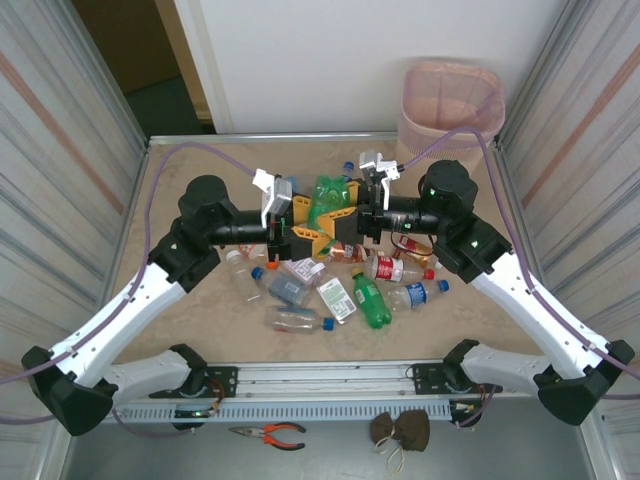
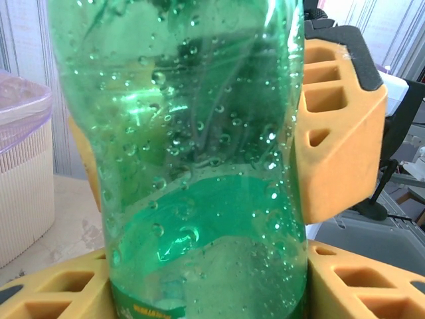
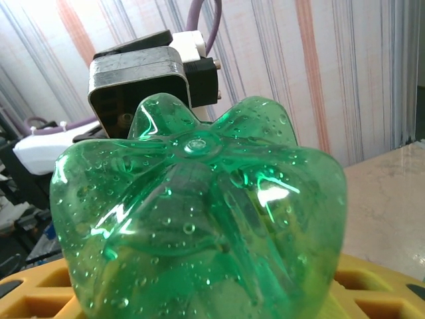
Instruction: Put the plastic bottles in the bin
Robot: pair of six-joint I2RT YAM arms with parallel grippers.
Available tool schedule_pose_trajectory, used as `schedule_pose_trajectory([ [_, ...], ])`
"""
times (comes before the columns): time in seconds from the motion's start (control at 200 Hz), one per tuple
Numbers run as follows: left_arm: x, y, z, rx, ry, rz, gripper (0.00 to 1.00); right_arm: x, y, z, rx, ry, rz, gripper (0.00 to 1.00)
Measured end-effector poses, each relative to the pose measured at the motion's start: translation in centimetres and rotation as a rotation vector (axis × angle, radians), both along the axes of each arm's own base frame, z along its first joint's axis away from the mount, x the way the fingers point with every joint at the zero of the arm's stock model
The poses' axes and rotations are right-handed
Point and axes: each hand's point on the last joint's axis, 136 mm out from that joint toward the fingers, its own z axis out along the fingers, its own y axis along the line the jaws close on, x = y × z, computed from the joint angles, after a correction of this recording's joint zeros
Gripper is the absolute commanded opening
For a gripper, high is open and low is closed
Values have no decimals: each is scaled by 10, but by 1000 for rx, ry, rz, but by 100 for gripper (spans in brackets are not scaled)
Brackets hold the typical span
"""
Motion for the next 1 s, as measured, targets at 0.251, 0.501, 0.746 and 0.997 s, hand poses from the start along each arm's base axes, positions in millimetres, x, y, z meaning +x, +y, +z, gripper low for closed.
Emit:
schedule_pose_trajectory([
  [0.251,1,1,1,-3,-5,12,68,-1,0,3,3,-4,0,48],
  [0.501,3,21,13,-29,-76,153,86,24,-17,11,-6,-11,-115,47],
  [0.746,10,43,7,-17,-90,300,87,110,-82,22,-15,9,-435,45],
  [0.997,21,47,-6,16,-68,353,87,221,-176,19,-23,94,-829,45],
])
